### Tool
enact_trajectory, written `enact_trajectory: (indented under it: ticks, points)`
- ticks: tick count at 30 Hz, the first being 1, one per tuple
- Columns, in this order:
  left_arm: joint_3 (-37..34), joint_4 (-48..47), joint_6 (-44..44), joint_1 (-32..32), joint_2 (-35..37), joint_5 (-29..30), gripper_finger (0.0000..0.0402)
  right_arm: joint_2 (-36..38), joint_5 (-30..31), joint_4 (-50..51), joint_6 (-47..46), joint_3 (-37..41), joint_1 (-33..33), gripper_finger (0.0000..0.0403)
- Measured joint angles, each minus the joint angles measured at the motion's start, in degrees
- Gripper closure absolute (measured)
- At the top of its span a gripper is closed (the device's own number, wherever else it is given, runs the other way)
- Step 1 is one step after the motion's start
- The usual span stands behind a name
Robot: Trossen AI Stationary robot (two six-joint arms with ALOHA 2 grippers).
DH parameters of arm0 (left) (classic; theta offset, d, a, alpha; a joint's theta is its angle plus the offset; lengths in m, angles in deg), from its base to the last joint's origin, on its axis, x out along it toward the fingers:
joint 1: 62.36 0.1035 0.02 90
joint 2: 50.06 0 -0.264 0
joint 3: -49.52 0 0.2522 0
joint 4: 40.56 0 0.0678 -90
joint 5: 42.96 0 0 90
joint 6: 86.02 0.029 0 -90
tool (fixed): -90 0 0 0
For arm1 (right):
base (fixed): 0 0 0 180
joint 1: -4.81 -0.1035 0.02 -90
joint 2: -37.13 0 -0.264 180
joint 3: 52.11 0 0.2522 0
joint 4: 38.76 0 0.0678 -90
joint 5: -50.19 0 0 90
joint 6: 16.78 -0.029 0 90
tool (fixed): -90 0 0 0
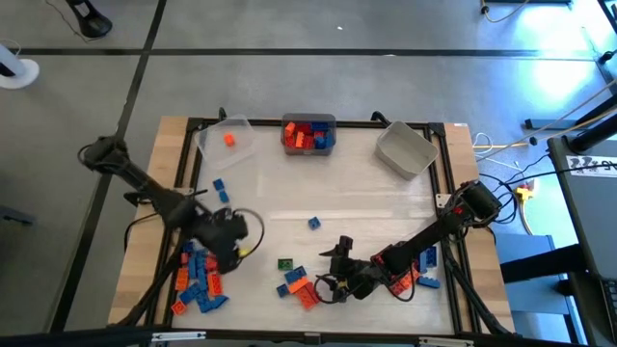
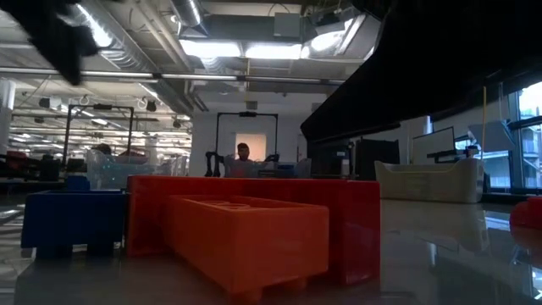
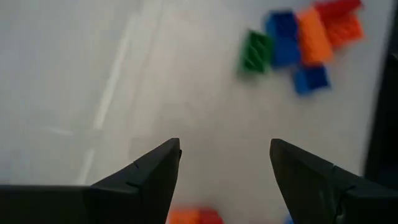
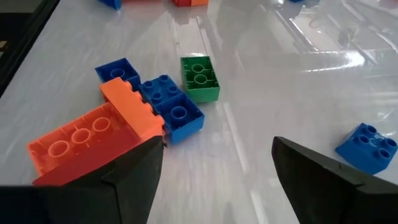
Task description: Sort blocks by size
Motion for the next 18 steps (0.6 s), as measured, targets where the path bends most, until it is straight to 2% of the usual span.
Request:
enact_trajectory:
  ticks: [4,9,18]
  points:
    - [0.0,-0.24,-5.47,-7.69,-0.02,-0.01,0.0164,0.0,-0.21,0.0,-0.9,0.0,-0.02,0.0104]
    - [0.0,-3.52,-11.99,-14.42,-0.02,0.28,0.0164,0.0,-0.38,0.0,-1.06,0.0,-0.02,0.0104]
    - [-0.02,-7.13,-17.16,-19.93,-3.5,2.65,0.0164,0.0,-2.11,0.0,-1.62,0.0,-0.07,0.0104]
